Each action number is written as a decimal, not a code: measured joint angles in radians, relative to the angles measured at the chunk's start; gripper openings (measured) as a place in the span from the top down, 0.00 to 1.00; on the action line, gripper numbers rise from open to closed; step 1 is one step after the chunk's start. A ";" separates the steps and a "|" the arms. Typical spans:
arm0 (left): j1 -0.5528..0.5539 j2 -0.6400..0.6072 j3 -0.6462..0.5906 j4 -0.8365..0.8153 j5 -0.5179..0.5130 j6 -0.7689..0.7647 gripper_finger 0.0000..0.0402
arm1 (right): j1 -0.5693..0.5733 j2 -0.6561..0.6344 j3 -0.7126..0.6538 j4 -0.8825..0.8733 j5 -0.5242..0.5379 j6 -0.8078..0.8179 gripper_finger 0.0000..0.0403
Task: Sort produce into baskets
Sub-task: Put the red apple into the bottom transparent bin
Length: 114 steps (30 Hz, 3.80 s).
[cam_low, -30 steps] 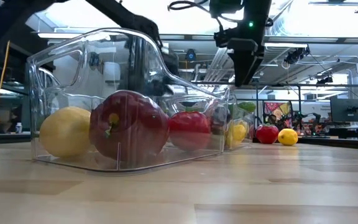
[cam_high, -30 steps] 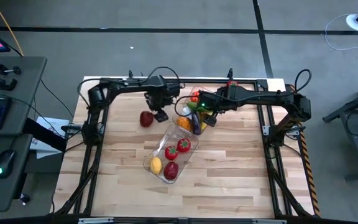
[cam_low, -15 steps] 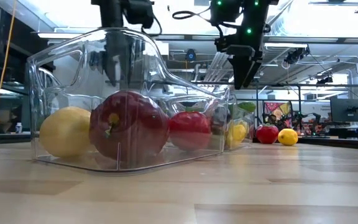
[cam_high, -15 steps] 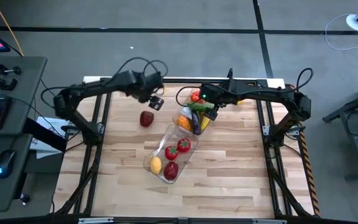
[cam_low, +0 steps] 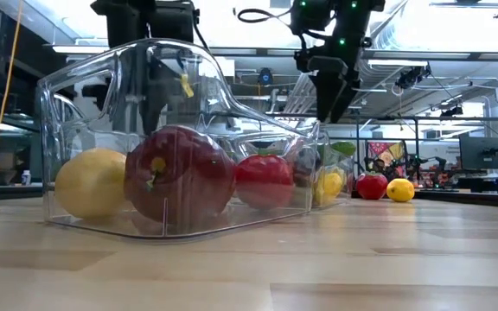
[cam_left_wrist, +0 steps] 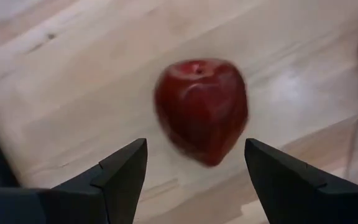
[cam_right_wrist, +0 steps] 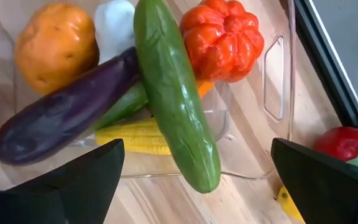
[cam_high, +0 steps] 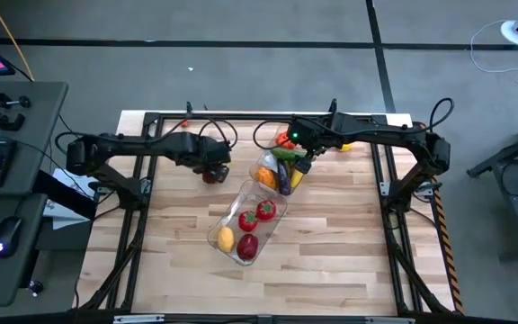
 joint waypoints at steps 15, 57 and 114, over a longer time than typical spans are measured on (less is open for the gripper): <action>0.061 0.000 -0.019 0.134 0.113 0.115 0.09 | 0.003 0.000 0.000 0.002 -0.024 0.033 0.01; 0.215 0.005 -0.274 0.547 -0.115 -0.137 0.09 | 0.003 0.000 0.000 0.085 -0.105 0.082 0.01; 0.261 0.131 -0.098 0.422 0.016 0.464 0.17 | 0.003 0.000 0.000 0.134 -0.110 0.087 0.01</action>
